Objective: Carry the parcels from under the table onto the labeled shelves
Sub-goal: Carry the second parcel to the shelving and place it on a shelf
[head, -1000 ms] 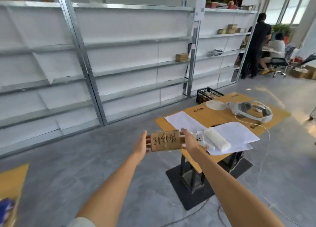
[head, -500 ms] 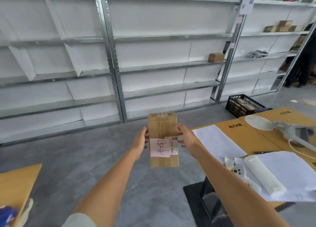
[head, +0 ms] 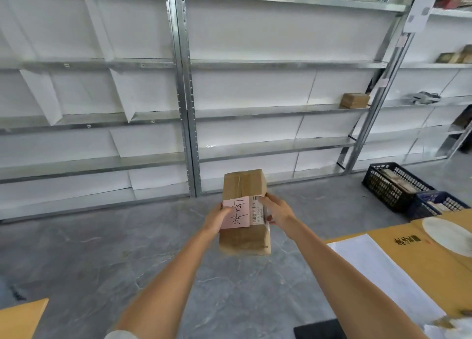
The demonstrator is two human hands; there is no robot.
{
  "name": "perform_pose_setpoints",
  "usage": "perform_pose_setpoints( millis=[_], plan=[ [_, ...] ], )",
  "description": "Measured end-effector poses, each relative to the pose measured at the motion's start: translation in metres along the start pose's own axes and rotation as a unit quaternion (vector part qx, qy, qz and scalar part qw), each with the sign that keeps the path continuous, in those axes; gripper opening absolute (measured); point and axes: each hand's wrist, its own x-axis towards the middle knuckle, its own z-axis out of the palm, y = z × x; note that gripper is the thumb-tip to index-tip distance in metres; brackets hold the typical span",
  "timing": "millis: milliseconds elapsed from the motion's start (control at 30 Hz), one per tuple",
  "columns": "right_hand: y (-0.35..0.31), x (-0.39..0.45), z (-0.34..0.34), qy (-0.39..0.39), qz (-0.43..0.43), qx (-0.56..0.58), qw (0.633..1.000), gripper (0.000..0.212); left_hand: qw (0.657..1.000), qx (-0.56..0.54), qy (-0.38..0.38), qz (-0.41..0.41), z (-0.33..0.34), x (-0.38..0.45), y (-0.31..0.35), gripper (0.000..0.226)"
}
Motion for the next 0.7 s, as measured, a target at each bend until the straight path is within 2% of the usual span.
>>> perform_pose_setpoints(
  millis=[133,200,400,533,633,700],
  plan=[
    [-0.011,0.048,0.012,-0.009,0.014,0.015,1.000,0.037,0.998,-0.055,-0.013,0.018,-0.014,0.042,0.009,0.024],
    [-0.017,0.076,0.016,-0.005,0.023,0.036,0.999,0.033,0.997,-0.069,-0.008,0.017,-0.021,0.067,0.012,0.028],
    [-0.036,0.179,0.011,-0.016,0.044,0.089,0.995,0.057,0.997,-0.070,-0.038,-0.013,-0.027,0.150,0.035,0.047],
    [-0.054,0.240,-0.012,-0.012,0.057,0.145,0.988,0.072,0.996,-0.038,-0.046,-0.068,-0.033,0.213,0.055,0.061],
    [-0.067,0.281,-0.028,-0.013,0.058,0.223,0.973,0.076,0.992,-0.105,0.017,-0.062,-0.033,0.258,0.068,0.033],
    [-0.073,0.302,-0.036,-0.016,0.054,0.232,0.971,0.078,0.987,-0.139,0.060,-0.052,-0.029,0.286,0.080,0.016]
  ],
)
